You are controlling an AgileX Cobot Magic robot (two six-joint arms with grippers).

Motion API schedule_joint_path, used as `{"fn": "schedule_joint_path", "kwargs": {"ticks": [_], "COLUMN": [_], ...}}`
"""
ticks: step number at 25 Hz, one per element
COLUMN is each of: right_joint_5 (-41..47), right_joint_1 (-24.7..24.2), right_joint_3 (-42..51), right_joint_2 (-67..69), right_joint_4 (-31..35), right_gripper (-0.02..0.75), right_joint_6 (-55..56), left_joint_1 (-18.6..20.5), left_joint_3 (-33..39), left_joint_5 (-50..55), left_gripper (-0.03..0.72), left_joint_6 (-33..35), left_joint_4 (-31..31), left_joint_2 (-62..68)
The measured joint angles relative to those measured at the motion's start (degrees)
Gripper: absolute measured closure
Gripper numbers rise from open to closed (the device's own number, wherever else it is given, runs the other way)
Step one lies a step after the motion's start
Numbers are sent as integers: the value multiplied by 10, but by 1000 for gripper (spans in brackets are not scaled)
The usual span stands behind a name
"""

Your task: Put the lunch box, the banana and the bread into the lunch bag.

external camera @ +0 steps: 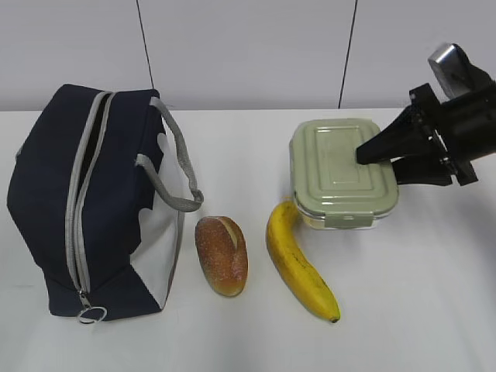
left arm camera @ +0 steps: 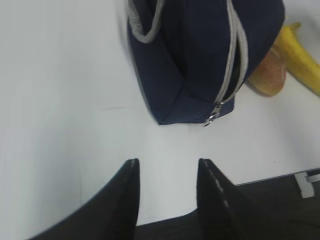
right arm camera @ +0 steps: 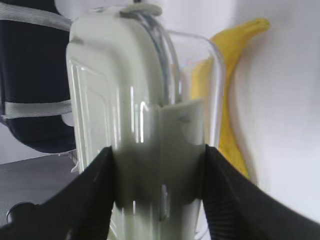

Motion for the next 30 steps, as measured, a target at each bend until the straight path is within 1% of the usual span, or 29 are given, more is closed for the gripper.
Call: {"fn": "schedule_joint_path", "kwargs": {"ticks": [2,5,11,14,19,22,30], "right_joint_5": [4,5,11,16,17,20,15], "right_joint_1": [11,30,74,92,122,147,206], "right_joint_3": [-10,-35,-97,-128,-170,-180,-184], "right_joint_2": [-12,-22,-24,-24,-23,-23,-12], "right_joint_4": [5,10,12,12,8,7,16], "right_gripper": [362,362,362,362,362,363,363], "right_joint_6": [11,33,74,92,119,126,133], "left_joint_1": [0,0,0,0,0,0,0], "left_joint_3": [-25,-69,-158,-200,-264,-295,-343], "left_joint_5": [-4,-9,-12,-12,-11,-10,-10], "left_gripper": [398,388,313,294,286,285,285], "left_joint_6": [0,0,0,0,4,12,50], "left_joint_4": [-20,-35,-45,-55,-78,-85,-111], "left_joint_2": [44,119,265,340,468,532,664]}}
